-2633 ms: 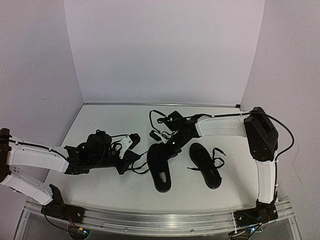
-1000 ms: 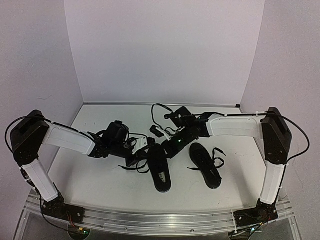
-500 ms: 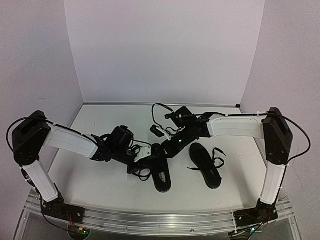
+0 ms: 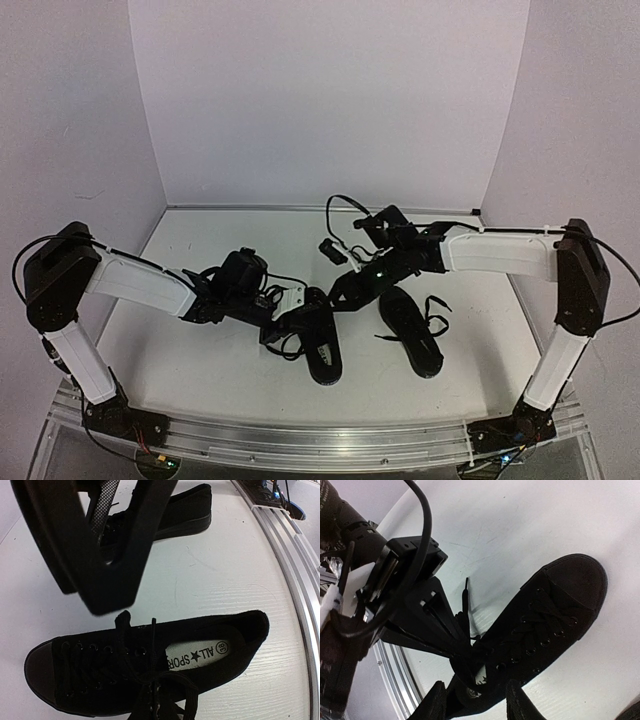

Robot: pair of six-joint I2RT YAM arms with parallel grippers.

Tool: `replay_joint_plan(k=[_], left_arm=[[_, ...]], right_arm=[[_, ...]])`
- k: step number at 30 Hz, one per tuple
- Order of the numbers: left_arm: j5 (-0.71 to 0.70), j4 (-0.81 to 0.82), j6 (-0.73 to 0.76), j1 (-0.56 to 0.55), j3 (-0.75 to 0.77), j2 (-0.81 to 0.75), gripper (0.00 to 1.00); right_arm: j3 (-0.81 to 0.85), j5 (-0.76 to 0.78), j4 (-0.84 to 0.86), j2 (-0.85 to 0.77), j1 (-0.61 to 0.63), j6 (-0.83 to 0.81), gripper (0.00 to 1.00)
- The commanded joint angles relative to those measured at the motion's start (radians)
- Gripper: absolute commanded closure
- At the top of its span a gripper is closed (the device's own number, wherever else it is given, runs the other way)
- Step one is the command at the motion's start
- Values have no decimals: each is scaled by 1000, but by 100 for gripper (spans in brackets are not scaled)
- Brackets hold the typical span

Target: Tie the shoes

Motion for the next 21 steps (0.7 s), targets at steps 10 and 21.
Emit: replay_joint_plan(k=[10, 21], left_arm=[[27, 68, -19, -1, 22, -8, 100], [33, 89, -25, -3, 23, 3, 100]], right_arm=[[-238, -162, 221, -108, -27, 219, 64], [-225, -199, 356, 0, -25, 326, 72]])
